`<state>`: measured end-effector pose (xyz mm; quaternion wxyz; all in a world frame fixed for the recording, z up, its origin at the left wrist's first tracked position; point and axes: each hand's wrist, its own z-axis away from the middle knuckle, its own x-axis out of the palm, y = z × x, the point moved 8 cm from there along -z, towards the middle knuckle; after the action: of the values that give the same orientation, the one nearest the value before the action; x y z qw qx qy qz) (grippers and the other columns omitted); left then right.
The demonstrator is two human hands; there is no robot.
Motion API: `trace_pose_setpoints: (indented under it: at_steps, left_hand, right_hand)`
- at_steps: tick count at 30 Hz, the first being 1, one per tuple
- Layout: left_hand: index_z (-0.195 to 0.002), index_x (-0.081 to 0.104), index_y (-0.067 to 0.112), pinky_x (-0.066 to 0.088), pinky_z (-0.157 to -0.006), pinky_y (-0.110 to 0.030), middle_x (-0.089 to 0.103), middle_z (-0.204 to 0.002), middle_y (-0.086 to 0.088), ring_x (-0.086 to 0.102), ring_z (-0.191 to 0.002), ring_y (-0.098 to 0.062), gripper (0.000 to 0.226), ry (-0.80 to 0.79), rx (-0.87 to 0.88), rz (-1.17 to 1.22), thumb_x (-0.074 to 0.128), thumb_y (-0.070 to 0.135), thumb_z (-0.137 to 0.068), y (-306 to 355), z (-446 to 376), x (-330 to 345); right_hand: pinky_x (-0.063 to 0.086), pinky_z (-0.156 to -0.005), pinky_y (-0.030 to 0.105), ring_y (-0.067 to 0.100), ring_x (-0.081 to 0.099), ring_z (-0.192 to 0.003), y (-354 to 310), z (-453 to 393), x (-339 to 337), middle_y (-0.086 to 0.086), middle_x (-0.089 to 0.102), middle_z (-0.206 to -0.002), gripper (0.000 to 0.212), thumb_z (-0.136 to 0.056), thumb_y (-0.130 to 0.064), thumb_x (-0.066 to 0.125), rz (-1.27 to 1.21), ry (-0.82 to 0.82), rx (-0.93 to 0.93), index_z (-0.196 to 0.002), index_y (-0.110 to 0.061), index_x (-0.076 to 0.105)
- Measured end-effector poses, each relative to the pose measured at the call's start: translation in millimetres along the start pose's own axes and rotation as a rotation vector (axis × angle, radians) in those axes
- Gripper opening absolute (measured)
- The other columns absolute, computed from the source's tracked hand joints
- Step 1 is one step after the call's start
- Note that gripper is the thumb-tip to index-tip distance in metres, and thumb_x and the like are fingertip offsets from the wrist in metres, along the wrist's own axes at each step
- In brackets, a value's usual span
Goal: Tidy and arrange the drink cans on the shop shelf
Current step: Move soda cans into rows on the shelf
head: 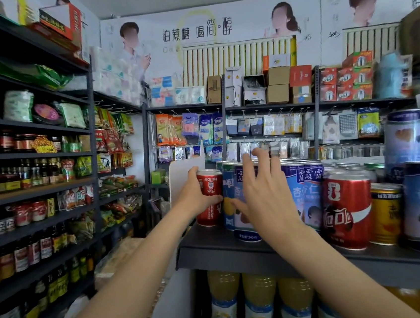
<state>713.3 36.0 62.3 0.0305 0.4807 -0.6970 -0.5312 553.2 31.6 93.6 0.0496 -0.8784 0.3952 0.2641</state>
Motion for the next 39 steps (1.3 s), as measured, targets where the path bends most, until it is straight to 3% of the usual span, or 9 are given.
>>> trace_pose_setpoints:
  at_steps: [4, 10, 14, 19, 23, 25, 29, 33, 39]
  left_hand:
    - [-0.138, 0.021, 0.014, 0.041, -0.099, -0.043, 0.046, -0.133, -0.014, 0.048, -0.119, -0.029, 0.083, 0.076, -0.015, 0.022, 0.073, 0.006, -0.074, 1, 0, -1]
    - [-0.131, 0.027, 0.012, 0.042, -0.097, -0.040, 0.048, -0.130, -0.012, 0.050, -0.117, -0.028, 0.076, 0.208, 0.004, 0.052, 0.076, 0.008, -0.072, 8, 15, -16]
    - [-0.129, 0.029, 0.016, 0.051, -0.086, -0.040, 0.048, -0.126, -0.010, 0.054, -0.110, -0.026, 0.073, 0.278, -0.049, 0.508, 0.074, 0.010, -0.072, 18, 32, -54]
    - [-0.110, 0.046, 0.010, 0.054, -0.083, -0.037, 0.061, -0.104, -0.019, 0.063, -0.094, -0.029, 0.040, -0.026, -0.154, 1.035, 0.067, 0.027, -0.080, 44, 44, -63]
    - [-0.103, 0.052, 0.008, 0.058, -0.075, -0.036, 0.069, -0.087, -0.020, 0.069, -0.086, -0.031, 0.039, -0.213, -0.221, 1.074, 0.066, 0.035, -0.080, 37, 43, -59]
    - [-0.111, 0.053, 0.004, 0.059, -0.072, -0.036, 0.069, -0.094, -0.023, 0.069, -0.088, -0.032, 0.048, -0.341, -0.260, 1.044, 0.062, 0.041, -0.082, 27, 41, -55]
    - [-0.115, 0.055, 0.006, 0.059, -0.070, -0.036, 0.063, -0.111, -0.025, 0.064, -0.101, -0.035, 0.055, -0.561, -0.264, 0.904, 0.051, 0.052, -0.085, 20, 47, -38]
    - [-0.108, 0.055, 0.011, 0.055, -0.083, -0.035, 0.066, -0.110, -0.020, 0.066, -0.099, -0.028, 0.061, -0.708, -0.170, 0.624, 0.037, 0.064, -0.085, 38, 58, -17]
    - [-0.108, 0.054, 0.018, 0.047, -0.090, -0.029, 0.059, -0.112, 0.002, 0.057, -0.099, -0.011, 0.024, -0.182, 0.281, 0.135, 0.059, 0.029, -0.087, 93, 48, -20]
  right_hand:
    - [0.050, -0.066, 0.039, 0.036, 0.057, -0.090, 5, 12, -19, 0.021, 0.057, -0.112, 0.058, -0.055, -0.018, 0.082, -0.144, 0.173, -0.084, -0.106, -0.002, 0.060]
    - [0.049, -0.075, 0.040, 0.033, 0.053, -0.093, 3, 23, -16, 0.018, 0.053, -0.110, 0.037, -0.068, -0.010, 0.071, -0.300, 0.179, -0.183, -0.101, -0.003, 0.058]
    - [0.045, -0.088, 0.039, 0.026, 0.045, -0.104, -10, 12, -21, 0.015, 0.050, -0.115, 0.044, -0.076, -0.022, 0.065, -0.412, 0.170, -0.267, -0.114, -0.006, 0.050]
    - [0.037, -0.102, 0.034, 0.024, 0.043, -0.118, -28, -35, -34, 0.012, 0.041, -0.131, 0.077, -0.070, -0.034, 0.077, -0.603, 0.090, -0.204, -0.132, -0.008, 0.039]
    - [0.030, -0.084, -0.001, 0.007, 0.041, -0.104, -42, -51, -41, 0.006, 0.043, -0.124, 0.082, -0.066, -0.036, 0.080, -0.693, 0.008, -0.230, -0.132, -0.010, 0.039]
    - [0.030, -0.081, -0.004, 0.006, 0.042, -0.103, -43, -55, -44, 0.003, 0.043, -0.120, 0.082, -0.063, -0.038, 0.082, -0.694, -0.033, -0.210, -0.130, -0.012, 0.043]
    - [0.050, -0.081, 0.019, 0.011, 0.057, -0.098, -31, -54, -50, -0.005, 0.057, -0.110, 0.065, -0.064, -0.029, 0.083, -0.866, -0.165, -0.079, -0.120, -0.023, 0.051]
    - [0.050, -0.072, 0.019, 0.012, 0.060, -0.093, 4, -44, -60, -0.003, 0.056, -0.106, 0.064, -0.066, -0.020, 0.080, -1.117, -0.152, 0.114, -0.120, -0.029, 0.046]
    - [0.050, -0.071, 0.025, 0.017, 0.063, -0.091, 76, -16, -69, 0.005, 0.059, -0.107, 0.066, -0.067, -0.023, 0.079, -1.071, -0.098, 0.327, -0.120, -0.029, 0.041]
